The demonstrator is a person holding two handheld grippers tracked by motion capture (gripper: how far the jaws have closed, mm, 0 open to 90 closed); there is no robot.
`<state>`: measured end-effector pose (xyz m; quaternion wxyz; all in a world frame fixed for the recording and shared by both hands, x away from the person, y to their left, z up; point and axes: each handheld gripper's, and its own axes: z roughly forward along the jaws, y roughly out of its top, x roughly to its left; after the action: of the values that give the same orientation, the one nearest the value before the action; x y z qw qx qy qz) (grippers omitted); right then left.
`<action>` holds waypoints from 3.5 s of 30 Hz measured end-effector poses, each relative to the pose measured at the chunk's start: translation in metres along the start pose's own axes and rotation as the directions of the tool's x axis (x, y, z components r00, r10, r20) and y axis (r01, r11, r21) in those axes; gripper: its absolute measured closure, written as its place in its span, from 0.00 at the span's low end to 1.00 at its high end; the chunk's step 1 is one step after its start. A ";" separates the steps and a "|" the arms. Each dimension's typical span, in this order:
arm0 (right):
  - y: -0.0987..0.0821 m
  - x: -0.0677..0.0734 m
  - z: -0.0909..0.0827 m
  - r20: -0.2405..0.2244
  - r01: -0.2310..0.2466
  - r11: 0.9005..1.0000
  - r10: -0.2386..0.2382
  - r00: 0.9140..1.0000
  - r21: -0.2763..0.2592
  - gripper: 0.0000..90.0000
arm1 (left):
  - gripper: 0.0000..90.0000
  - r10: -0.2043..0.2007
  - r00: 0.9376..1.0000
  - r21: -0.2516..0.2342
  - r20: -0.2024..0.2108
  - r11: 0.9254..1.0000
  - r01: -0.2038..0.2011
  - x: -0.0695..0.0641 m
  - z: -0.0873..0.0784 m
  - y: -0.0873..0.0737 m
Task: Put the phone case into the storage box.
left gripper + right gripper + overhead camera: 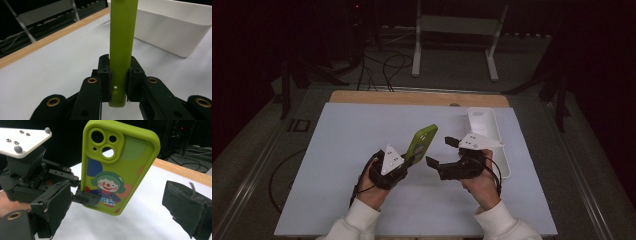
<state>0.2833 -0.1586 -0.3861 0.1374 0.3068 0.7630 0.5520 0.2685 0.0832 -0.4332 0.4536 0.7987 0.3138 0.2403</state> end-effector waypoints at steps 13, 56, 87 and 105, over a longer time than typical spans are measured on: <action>0.005 0.003 0.006 0.028 -0.044 0.998 0.045 0.999 -0.050 0.09 | 0.86 -0.001 0.999 -0.007 -0.037 1.000 0.001 -0.007 0.001 -0.002; 0.017 0.006 0.028 0.073 -0.140 0.987 0.146 0.986 -0.085 0.16 | 0.86 0.032 0.999 0.005 -0.016 0.999 -0.032 -0.022 0.006 -0.004; 0.019 0.008 0.026 0.086 -0.109 0.992 0.114 0.990 -0.064 0.17 | 0.53 -0.013 1.000 0.042 0.025 0.999 0.012 -0.005 -0.006 -0.008; 0.018 0.003 0.027 0.119 -0.117 0.991 0.124 0.985 -0.064 0.17 | 0.00 -0.099 0.994 0.041 -0.052 0.994 0.101 0.038 -0.042 -0.032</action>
<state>0.3018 -0.1330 -0.3782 0.1592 0.3818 0.7173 0.5607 0.2578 0.1469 -0.4375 0.4397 0.7853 0.3699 0.2304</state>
